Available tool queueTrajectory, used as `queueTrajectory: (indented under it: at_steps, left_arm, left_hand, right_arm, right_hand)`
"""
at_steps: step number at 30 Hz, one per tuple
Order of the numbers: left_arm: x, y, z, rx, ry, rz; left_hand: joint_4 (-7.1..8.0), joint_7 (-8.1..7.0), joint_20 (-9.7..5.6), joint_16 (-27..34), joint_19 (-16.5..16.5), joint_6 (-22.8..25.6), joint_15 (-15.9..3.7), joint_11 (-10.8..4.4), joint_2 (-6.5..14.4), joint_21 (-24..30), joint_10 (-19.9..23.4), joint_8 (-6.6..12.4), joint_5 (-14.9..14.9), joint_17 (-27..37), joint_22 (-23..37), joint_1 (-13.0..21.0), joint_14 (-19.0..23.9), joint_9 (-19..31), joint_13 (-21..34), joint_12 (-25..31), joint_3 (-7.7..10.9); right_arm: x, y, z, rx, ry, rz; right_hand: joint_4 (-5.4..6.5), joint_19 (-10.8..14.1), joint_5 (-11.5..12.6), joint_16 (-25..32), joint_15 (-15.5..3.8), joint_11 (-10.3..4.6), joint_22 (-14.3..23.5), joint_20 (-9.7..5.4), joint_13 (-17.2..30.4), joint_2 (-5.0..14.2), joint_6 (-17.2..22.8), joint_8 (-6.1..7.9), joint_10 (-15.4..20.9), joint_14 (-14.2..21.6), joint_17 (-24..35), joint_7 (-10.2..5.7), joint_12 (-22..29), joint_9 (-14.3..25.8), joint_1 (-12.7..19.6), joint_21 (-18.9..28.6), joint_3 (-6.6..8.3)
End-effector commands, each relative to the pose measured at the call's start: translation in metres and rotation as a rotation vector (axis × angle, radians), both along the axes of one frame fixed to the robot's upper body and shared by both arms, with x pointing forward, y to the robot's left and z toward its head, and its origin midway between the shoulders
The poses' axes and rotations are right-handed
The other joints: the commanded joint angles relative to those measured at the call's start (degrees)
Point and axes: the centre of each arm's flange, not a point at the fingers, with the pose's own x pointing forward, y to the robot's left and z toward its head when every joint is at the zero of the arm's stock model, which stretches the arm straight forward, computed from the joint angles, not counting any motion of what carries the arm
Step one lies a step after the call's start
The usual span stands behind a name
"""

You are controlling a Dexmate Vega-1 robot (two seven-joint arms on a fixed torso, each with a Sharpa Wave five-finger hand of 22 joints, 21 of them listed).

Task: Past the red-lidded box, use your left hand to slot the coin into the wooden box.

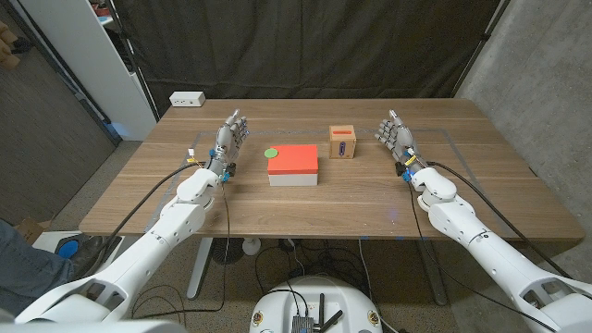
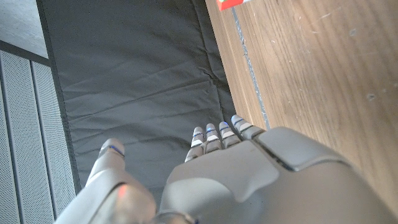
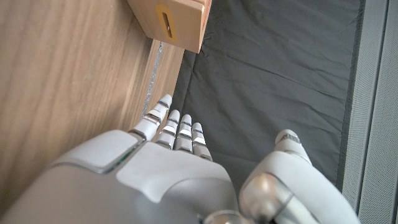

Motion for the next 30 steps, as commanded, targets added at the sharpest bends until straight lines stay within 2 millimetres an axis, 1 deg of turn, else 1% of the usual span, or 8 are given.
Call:
queueTrajectory:
  at_steps: [1,14,16,20,25,28,29,30]
  left_arm:
    - [-0.005,0.006,-0.003,0.01,0.007,0.004]
    - [-0.007,0.009,-0.002,0.039,0.057,0.052]
    - [-0.009,0.01,-0.002,0.04,0.081,0.067]
    - [-0.012,0.008,-0.001,0.053,0.113,0.106]
    - [-0.017,0.009,0.0,0.053,0.127,0.149]
    - [-0.02,0.01,0.0,0.056,0.14,0.165]
    - [-0.021,0.011,0.0,0.059,0.147,0.166]
    - [-0.021,0.012,0.001,0.063,0.154,0.163]
  left_hand:
    - [0.08,0.42,-5.22,0.26,-0.31,0.05,0.07,-0.16,-0.43,0.25,-0.05,0.3,0.24,0.3,0.23,0.13,-0.05,0.29,0.27,0.31,0.36]
    - [-0.07,-0.73,-2.7,0.76,2.48,3.09,-0.6,-1.48,0.68,0.95,3.02,0.77,0.34,0.29,0.3,0.65,2.95,0.31,0.27,0.97,0.66]
    - [-0.2,-1.23,0.6,1.33,7.17,5.44,-1.2,-2.49,1.1,2.22,5.62,0.87,0.35,0.38,0.48,0.66,6.58,0.34,0.31,1.31,0.69]
    - [-0.55,-1.76,2.6,3.06,15.68,8.78,-1.86,-2.22,1.02,3.98,11.59,0.73,0.4,0.52,0.56,0.74,16.36,0.4,0.36,2.05,0.66]
    - [-0.53,-1.07,2.25,4.39,23.31,12.21,-1.64,-2.27,1.12,5.89,19.48,0.8,0.4,0.65,1.06,0.63,25.48,0.46,0.44,3.25,0.78]
    - [-0.41,-0.68,2.05,5.95,28.79,14.21,-2.07,-2.61,1.28,7.86,28.31,0.74,0.4,0.77,1.68,0.45,33.82,0.48,0.56,4.88,0.91]
    - [-0.31,-0.65,2.48,6.71,30.69,14.61,-2.06,-1.27,1.34,8.68,30.9,0.66,0.38,0.82,1.93,0.31,37.38,0.49,0.59,5.18,0.91]
    - [-0.28,-0.86,3.27,7.31,33.28,14.89,-2.51,-1.23,1.4,9.79,33.52,0.55,0.35,0.8,2.1,0.29,40.46,0.48,0.61,5.48,0.98]
  right_arm:
    - [-0.008,0.006,-0.01,0.017,0.011,-0.027]
    - [-0.017,0.001,-0.014,0.024,0.006,-0.046]
    - [-0.017,0.001,-0.015,0.025,0.009,-0.045]
    - [-0.016,0.001,-0.015,0.025,0.005,-0.042]
    - [-0.015,0.0,-0.016,0.031,-0.002,-0.037]
    - [-0.017,0.0,-0.016,0.03,-0.014,-0.042]
    - [-0.018,0.0,-0.015,0.025,-0.019,-0.045]
    - [-0.018,0.0,-0.015,0.026,-0.021,-0.045]
  right_hand:
    - [0.05,0.61,0.4,0.44,0.51,-0.08,0.27,0.11,0.0,0.25,0.35,0.31,0.81,-0.07,0.07,1.65,0.5,0.31,0.42,0.28,0.47]
    - [-0.17,0.75,0.36,0.52,0.63,-0.09,0.27,0.31,-0.38,0.8,0.77,0.4,1.16,0.14,-0.08,1.53,0.54,0.31,0.52,0.31,0.55]
    - [-0.2,0.77,0.35,0.52,0.51,-0.1,0.27,0.3,-0.43,0.88,0.82,0.41,1.19,0.14,-0.11,1.51,0.54,0.31,0.54,0.32,0.57]
    - [-0.26,0.81,0.33,0.53,0.64,-0.01,0.27,0.34,-0.52,1.01,0.83,0.39,1.16,0.18,-0.14,1.49,0.5,0.31,0.57,0.33,0.59]
    - [-0.31,0.82,0.31,0.53,0.73,0.05,0.27,0.4,-0.59,1.11,0.85,0.39,1.19,0.17,-0.17,1.41,0.49,0.32,0.59,0.33,0.6]
    - [-0.36,0.82,0.3,0.57,0.65,0.02,0.27,0.44,-0.64,1.19,0.95,0.41,1.24,0.27,-0.2,1.38,0.5,0.32,0.61,0.32,0.61]
    - [-0.38,0.85,0.29,0.58,0.73,-0.06,0.27,0.47,-0.68,1.23,1.07,0.45,1.3,0.3,-0.22,1.36,0.51,0.32,0.62,0.33,0.62]
    - [-0.4,0.96,0.28,0.6,0.74,-0.04,0.27,0.51,-0.7,1.27,1.11,0.46,1.33,0.34,-0.23,1.35,0.52,0.32,0.63,0.37,0.62]
